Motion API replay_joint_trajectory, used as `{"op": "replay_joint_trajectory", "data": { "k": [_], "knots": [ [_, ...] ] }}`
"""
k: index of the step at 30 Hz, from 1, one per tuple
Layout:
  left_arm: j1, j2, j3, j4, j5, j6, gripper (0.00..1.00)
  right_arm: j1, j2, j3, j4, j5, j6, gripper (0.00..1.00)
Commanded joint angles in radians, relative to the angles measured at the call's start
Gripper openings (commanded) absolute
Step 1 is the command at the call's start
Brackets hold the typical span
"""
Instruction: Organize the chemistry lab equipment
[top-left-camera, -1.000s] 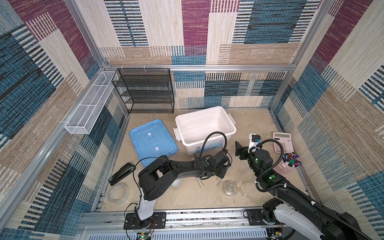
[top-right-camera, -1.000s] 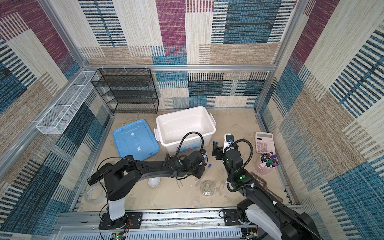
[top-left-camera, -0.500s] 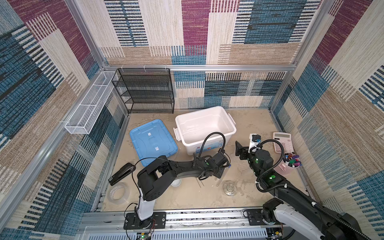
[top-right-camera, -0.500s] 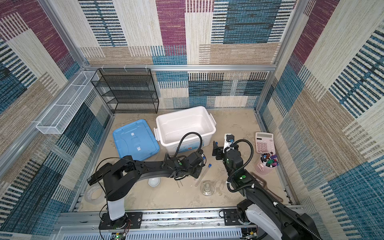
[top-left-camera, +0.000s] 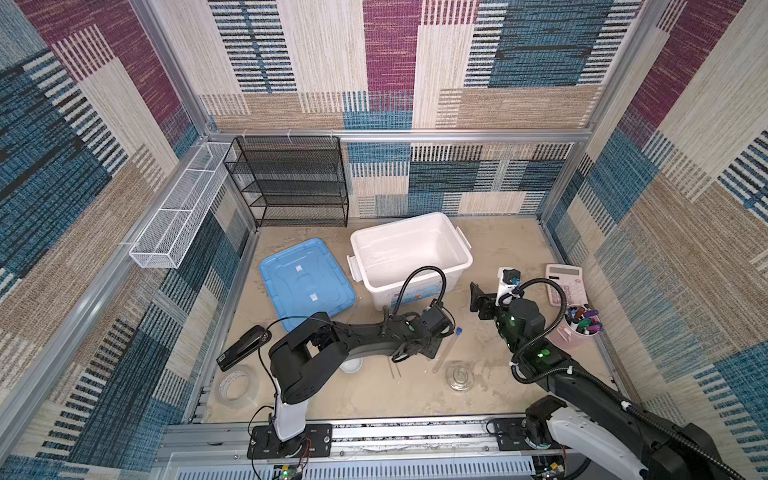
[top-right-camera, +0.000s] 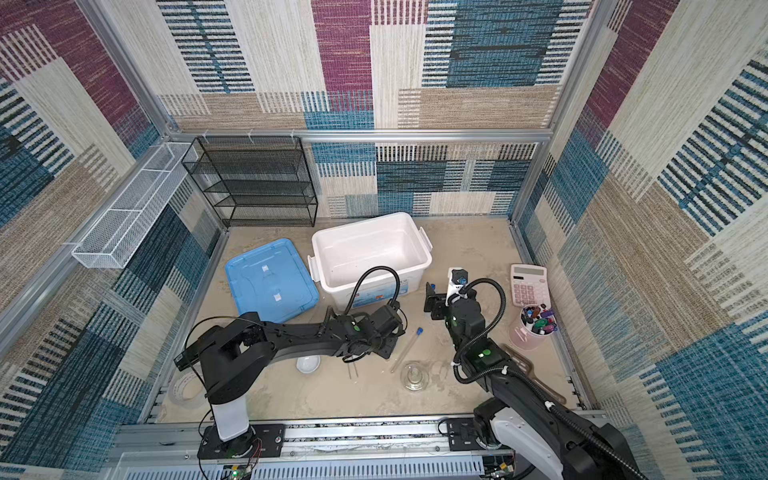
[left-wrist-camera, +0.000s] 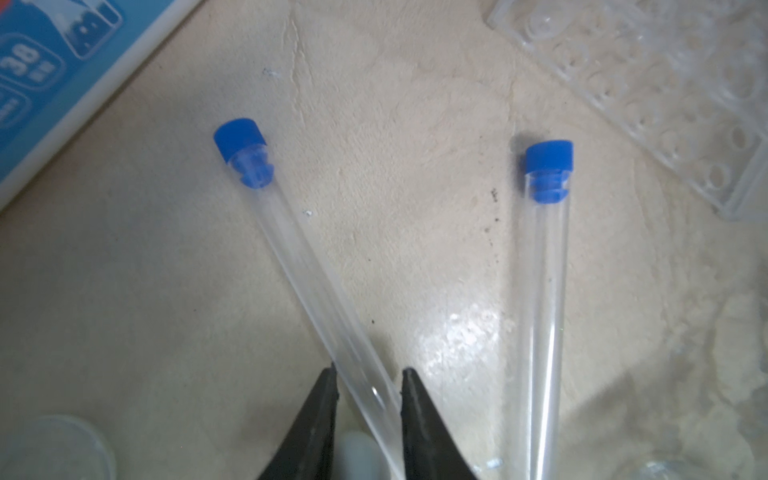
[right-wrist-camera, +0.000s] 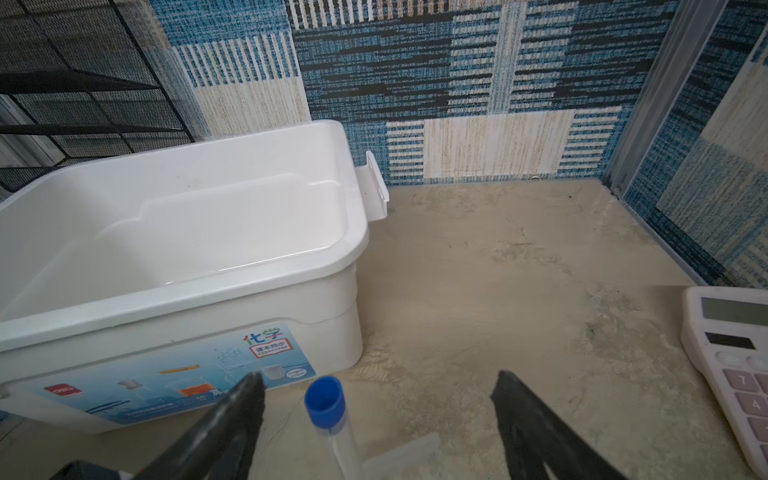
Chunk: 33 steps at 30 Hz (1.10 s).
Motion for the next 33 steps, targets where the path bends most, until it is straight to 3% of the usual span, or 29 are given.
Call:
{"op": "replay_joint_trajectory", "data": {
  "k": [1, 33],
  "knots": [
    [0.002, 0.004, 0.016, -0.018, -0.015, -0.010, 0.33, -0.001, 0.003, 0.007, 0.015, 0.011, 0.017, 0.88],
    [0.022, 0.110, 0.125, -0.019, 0.110, -0.039, 0.21, -0.010, -0.057, 0.014, -0.064, 0.042, 0.047, 0.89]
  ]
}}
